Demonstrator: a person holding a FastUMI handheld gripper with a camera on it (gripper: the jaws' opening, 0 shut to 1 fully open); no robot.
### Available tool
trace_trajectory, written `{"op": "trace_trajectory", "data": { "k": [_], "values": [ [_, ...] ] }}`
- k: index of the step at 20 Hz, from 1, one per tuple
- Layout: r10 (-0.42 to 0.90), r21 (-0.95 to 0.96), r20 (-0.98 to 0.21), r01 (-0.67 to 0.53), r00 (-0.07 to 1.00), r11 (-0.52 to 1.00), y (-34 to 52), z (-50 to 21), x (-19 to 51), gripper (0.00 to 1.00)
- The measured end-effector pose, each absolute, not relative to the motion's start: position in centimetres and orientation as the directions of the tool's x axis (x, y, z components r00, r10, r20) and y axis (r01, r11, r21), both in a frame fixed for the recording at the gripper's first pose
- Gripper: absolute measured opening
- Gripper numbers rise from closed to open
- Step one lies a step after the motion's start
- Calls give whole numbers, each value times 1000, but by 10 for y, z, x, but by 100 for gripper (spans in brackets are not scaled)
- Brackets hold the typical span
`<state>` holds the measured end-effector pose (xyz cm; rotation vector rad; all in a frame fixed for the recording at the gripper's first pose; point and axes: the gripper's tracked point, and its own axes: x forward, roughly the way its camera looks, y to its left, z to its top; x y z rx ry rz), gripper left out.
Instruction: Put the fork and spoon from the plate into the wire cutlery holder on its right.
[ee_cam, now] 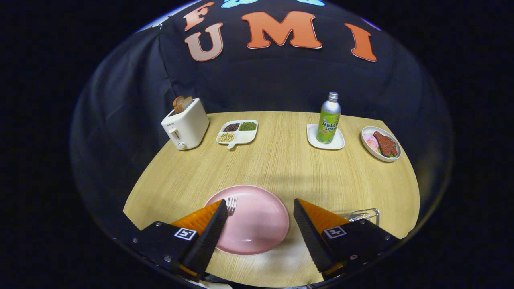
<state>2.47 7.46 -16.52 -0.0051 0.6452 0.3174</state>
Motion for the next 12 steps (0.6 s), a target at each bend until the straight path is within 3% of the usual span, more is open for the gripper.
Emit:
{"op": "trace_trajectory", "data": {
  "k": [12],
  "values": [
    [238, -12, -585, -302, 775, 953, 138, -249, 0, 99]
  ]
}}
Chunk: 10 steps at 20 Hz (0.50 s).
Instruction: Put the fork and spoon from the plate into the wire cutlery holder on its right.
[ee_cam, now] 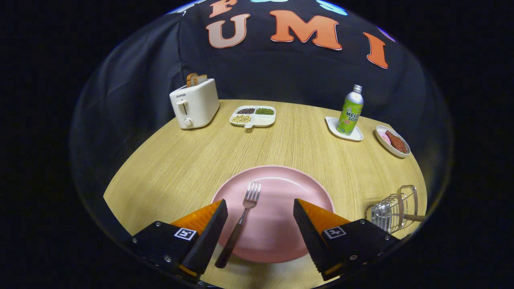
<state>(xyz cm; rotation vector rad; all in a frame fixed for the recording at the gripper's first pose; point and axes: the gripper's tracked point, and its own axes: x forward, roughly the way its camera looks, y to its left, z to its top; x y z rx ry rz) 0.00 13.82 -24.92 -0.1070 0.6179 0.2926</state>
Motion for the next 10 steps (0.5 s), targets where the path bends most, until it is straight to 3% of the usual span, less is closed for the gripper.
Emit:
{"op": "trace_trajectory", "data": {
  "k": [4, 6, 10],
  "values": [
    [218, -17, -615, -290, 757, 957, 144, -269, -5, 92],
    [202, -25, -627, -279, 752, 960, 145, -275, -6, 83],
    [200, -3, -658, -269, 725, 963, 147, -288, -10, 53]
  ]
}}
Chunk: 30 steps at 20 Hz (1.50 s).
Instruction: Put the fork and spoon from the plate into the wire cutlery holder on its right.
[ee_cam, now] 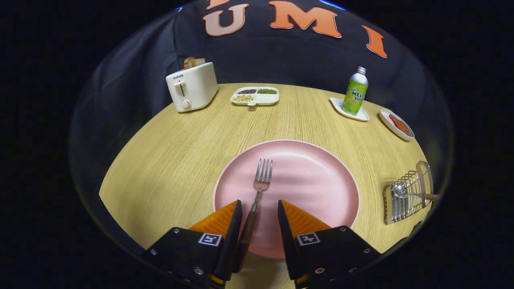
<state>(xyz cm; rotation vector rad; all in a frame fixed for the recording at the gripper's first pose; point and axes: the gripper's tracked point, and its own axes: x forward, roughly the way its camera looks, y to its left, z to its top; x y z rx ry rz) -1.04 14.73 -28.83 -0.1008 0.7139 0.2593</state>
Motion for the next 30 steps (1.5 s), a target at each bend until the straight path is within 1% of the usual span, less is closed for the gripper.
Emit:
{"op": "trace_trajectory", "data": {
  "k": [1, 2, 3, 4, 5, 7, 15, 22, 30],
  "values": [
    [197, -3, -664, -265, 721, 964, 148, -290, -11, 43],
    [200, 4, -670, -265, 715, 964, 149, -293, -12, 39],
    [205, 12, -674, -267, 709, 964, 151, -294, -13, 30],
    [198, 11, -676, -259, 710, 966, 149, -294, -14, 25],
    [205, 20, -681, -262, 703, 965, 149, -293, -15, 13],
    [202, 21, -682, -258, 703, 966, 147, -291, -14, 6],
    [229, 31, -665, -280, 711, 959, 134, -257, -14, 5],
    [221, 3, -661, -292, 717, 957, 101, -225, -13, 5],
    [198, 26, -663, -242, 722, 970, 43, -181, -10, 5]
  ]
}}
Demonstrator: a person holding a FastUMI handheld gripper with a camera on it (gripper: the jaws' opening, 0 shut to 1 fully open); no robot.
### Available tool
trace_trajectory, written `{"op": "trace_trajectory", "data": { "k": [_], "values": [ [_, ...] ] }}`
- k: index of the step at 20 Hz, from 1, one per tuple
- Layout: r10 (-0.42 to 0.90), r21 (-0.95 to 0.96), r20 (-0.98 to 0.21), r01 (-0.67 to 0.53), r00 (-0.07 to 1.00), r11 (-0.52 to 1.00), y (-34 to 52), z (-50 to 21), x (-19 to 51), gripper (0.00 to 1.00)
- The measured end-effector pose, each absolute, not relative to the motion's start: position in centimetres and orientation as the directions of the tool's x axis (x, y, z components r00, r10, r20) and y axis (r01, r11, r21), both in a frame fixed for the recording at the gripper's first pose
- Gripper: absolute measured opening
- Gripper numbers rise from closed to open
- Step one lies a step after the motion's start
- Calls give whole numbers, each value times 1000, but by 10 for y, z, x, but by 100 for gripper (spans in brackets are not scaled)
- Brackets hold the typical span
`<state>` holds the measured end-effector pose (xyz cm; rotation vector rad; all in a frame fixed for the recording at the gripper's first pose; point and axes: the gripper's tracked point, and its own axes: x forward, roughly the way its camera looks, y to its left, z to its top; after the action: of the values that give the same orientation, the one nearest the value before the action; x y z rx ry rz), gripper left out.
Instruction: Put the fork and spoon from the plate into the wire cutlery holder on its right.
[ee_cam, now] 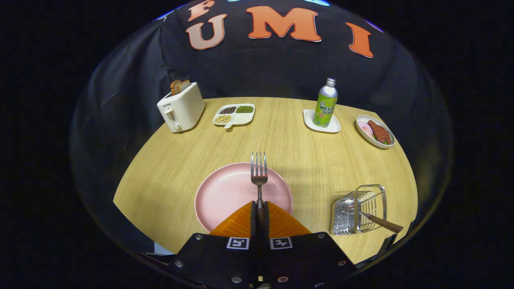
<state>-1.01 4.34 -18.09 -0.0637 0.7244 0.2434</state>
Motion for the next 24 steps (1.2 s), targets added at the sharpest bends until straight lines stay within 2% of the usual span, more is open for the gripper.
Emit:
{"op": "trace_trajectory", "data": {
  "k": [11, 19, 24],
  "values": [
    [109, -57, -722, -215, 684, 975, -50, -129, -35, 5],
    [-17, -219, -801, -268, 598, 938, -114, -123, -54, 5],
    [-34, -216, -856, -296, 515, 931, -134, -130, -60, 5]
  ]
}}
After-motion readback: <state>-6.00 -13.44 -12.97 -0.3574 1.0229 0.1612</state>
